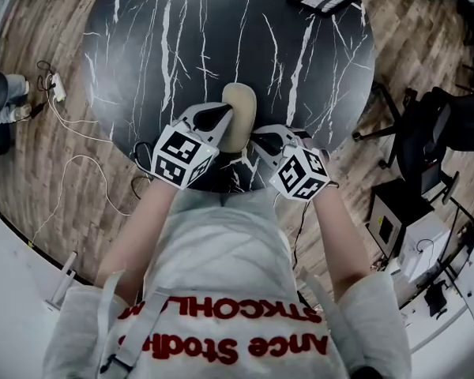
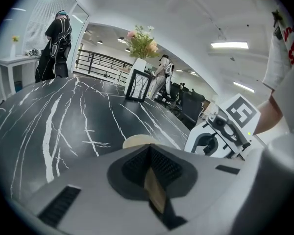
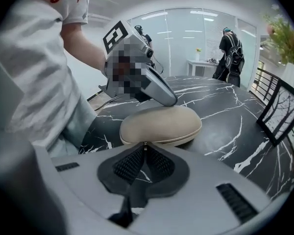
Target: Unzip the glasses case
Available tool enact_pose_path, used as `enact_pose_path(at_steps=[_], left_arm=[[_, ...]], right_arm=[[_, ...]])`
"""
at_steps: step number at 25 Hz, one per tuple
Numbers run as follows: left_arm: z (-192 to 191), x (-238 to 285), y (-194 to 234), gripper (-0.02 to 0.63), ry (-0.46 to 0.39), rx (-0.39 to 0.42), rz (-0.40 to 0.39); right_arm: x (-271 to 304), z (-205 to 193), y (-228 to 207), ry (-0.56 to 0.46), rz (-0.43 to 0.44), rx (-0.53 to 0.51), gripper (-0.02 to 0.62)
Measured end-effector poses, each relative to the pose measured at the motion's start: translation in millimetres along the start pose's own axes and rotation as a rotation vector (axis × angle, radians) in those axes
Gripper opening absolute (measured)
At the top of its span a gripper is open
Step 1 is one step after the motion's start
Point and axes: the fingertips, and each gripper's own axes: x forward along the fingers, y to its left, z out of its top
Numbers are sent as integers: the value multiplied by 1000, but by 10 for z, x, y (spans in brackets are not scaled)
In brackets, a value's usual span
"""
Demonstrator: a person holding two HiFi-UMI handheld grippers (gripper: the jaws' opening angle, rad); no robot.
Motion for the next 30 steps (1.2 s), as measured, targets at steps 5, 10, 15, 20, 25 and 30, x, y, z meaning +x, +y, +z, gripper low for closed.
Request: enact_pose_path(at_steps=[5,10,15,20,25,30], left_arm=[[-1,-12,11,0,-11,-6,5],[4,-20,24,0,-19,-5,9],[-2,-23,29,0,-20,-24,4],[-90,-113,101,0,71,11,26],[-376,-271,102,0,152,-43,-28],[-500,-343,144,-1,153,-61,4]], right_arm=[[82,14,256,-50,-47,114,31],[189,96,439,-86,-63,190,31],[359,275,689,-118,-18,189,23],[98,253,291,-195,-167,377,25],[-3,199,-5,-170,-255,405,25],[12,474,-98,-184,-260,366,25]])
